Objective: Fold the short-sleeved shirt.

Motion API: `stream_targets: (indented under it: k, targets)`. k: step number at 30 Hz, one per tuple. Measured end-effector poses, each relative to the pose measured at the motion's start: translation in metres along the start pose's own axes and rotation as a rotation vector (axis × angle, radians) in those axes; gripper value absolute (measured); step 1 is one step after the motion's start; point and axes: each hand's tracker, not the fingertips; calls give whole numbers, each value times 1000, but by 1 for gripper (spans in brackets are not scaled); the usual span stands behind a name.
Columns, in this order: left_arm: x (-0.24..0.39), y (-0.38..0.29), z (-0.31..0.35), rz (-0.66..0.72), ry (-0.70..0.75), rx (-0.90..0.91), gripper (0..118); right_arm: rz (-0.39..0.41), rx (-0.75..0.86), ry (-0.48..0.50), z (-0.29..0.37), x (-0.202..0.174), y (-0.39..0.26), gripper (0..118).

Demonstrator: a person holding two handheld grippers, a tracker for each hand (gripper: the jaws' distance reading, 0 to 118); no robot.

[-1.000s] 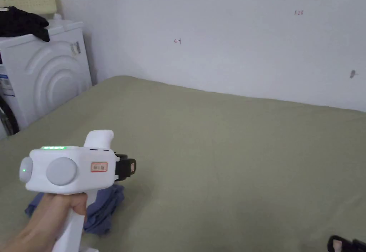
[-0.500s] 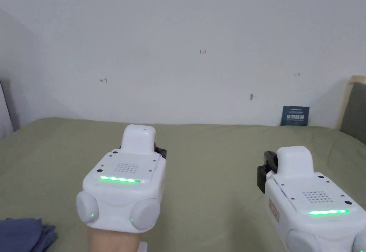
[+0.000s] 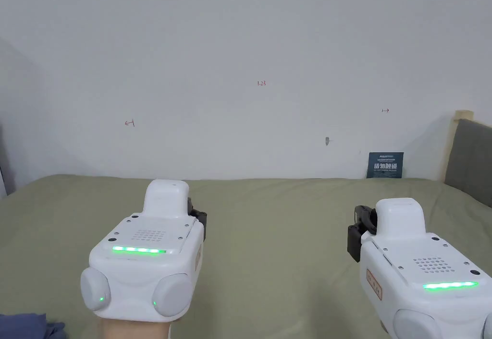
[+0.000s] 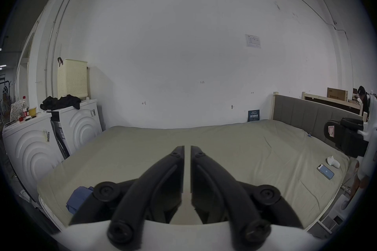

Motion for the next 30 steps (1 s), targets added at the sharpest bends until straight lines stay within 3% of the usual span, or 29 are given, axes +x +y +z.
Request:
stream_targets:
  k: [1, 2, 3, 4, 5, 21, 24, 30]
  targets:
    - [0, -1, 0, 2, 8, 1, 43, 3, -3, -1, -1, 1, 0, 66]
    - [-1, -2, 0, 5, 10, 2, 77, 3, -7, 0, -2, 2, 1, 92]
    - [-3, -2, -2, 10, 11, -8, 114, 1, -28, 6, -5, 4, 1, 107]
    - [-5, -3, -5, 25, 9, -29, 118, -9, -41, 14, -5, 5, 2, 114]
    - [-7, -4, -7, 32, 7, -38, 118, -13, -29, 11, -4, 5, 2, 118]
    - [-16, 8, 1, 21, 7, -45, 118, -14, -36, 9, -2, 2, 3, 118]
    - [-18, 10, 2, 55, -81, -91, 118, -34, -64, 37, -4, 5, 5, 118]
    - [-25, 18, 4, 168, -114, -119, 118, -43, -71, 38, -4, 8, 8, 118]
